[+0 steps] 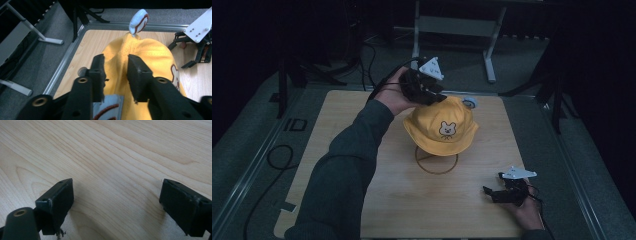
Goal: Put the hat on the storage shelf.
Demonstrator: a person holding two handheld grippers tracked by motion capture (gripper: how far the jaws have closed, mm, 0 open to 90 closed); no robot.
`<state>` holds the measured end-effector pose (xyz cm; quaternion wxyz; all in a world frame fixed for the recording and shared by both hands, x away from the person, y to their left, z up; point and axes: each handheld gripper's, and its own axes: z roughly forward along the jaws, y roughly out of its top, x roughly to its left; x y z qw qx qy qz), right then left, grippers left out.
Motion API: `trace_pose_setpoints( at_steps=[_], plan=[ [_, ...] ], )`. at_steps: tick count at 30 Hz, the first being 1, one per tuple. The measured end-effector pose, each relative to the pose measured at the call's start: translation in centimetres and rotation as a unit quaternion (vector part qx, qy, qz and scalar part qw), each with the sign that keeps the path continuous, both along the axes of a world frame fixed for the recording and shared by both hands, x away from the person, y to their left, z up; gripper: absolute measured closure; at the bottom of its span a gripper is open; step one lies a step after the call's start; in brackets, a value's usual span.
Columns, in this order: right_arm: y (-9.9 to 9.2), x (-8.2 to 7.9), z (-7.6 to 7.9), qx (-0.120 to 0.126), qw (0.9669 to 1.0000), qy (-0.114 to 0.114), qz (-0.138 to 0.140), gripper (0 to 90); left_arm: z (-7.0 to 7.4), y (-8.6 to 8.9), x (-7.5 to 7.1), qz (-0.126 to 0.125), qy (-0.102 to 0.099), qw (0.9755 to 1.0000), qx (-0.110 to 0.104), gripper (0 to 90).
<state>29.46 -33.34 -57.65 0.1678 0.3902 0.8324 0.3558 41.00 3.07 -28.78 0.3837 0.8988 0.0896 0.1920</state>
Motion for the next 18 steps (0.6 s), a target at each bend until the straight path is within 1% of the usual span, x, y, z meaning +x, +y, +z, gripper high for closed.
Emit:
trace_pose_setpoints(
  at_steps=[4,6,11,14,18],
  plan=[
    [0.0,0.0,0.0,0.000,1.0000,0.000,0.000,12.1,-0.5,0.4,0.1,0.000,0.007,0.9999,0.009,80.3],
    [0.0,0.0,0.0,0.000,1.0000,0.000,0.000,12.1,-0.8,0.6,0.1,0.002,0.010,0.9999,0.010,82.9],
    [0.0,0.0,0.0,0.000,1.0000,0.000,0.000,12.1,-1.3,1.3,0.1,0.004,0.014,0.9998,0.010,83.7],
    [0.0,0.0,0.0,0.000,1.0000,0.000,0.000,12.1,-1.3,1.8,0.0,0.007,0.015,0.9999,-0.001,82.4],
    [0.0,0.0,0.0,0.000,1.0000,0.000,0.000,12.1,-0.9,2.3,-0.4,0.011,0.005,0.9999,-0.012,78.1]
  ],
)
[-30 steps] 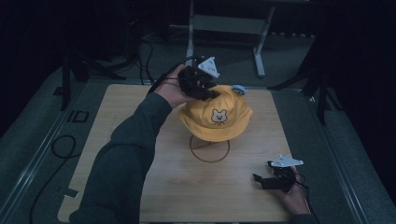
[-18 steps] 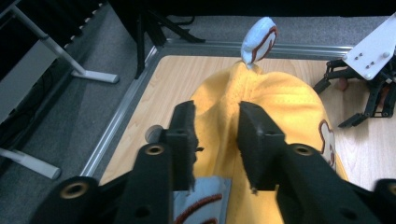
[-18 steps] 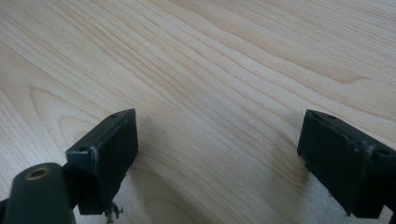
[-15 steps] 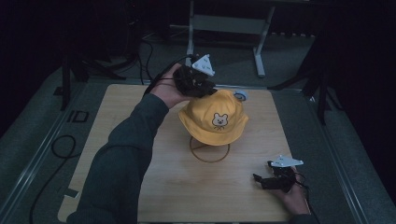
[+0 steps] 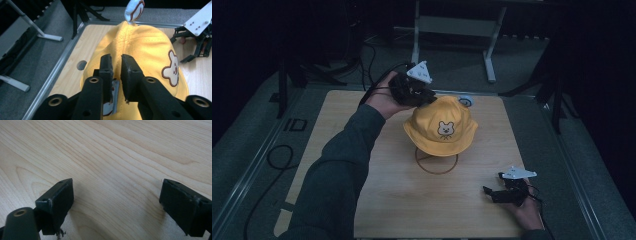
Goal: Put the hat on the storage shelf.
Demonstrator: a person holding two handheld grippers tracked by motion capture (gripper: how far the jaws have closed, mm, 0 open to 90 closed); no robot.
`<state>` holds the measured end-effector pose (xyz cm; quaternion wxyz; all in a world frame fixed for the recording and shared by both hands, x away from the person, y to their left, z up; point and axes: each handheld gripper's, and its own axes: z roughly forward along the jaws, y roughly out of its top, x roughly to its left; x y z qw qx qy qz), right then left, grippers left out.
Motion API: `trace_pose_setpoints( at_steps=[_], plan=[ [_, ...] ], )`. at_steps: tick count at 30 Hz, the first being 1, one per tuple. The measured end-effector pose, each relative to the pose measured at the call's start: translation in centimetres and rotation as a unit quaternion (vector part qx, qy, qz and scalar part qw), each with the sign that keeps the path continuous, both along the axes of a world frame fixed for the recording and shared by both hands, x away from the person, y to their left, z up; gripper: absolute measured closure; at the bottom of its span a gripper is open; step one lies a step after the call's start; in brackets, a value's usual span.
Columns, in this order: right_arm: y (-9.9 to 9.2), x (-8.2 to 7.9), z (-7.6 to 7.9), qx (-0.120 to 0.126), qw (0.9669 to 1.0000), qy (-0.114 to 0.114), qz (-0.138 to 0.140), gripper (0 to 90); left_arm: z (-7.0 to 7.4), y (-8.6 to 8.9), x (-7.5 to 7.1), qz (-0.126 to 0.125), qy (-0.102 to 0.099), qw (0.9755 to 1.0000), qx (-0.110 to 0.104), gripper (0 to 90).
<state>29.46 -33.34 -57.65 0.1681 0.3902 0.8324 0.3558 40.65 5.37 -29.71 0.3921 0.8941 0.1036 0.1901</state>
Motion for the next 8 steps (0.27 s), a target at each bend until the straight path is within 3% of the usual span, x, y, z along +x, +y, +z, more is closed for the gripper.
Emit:
trace_pose_setpoints(
  at_steps=[8],
  plan=[
    [0.0,0.0,0.0,0.000,1.0000,0.000,0.000,12.1,0.8,1.9,-0.4,0.024,-0.005,0.9993,-0.027,66.6]
  ],
)
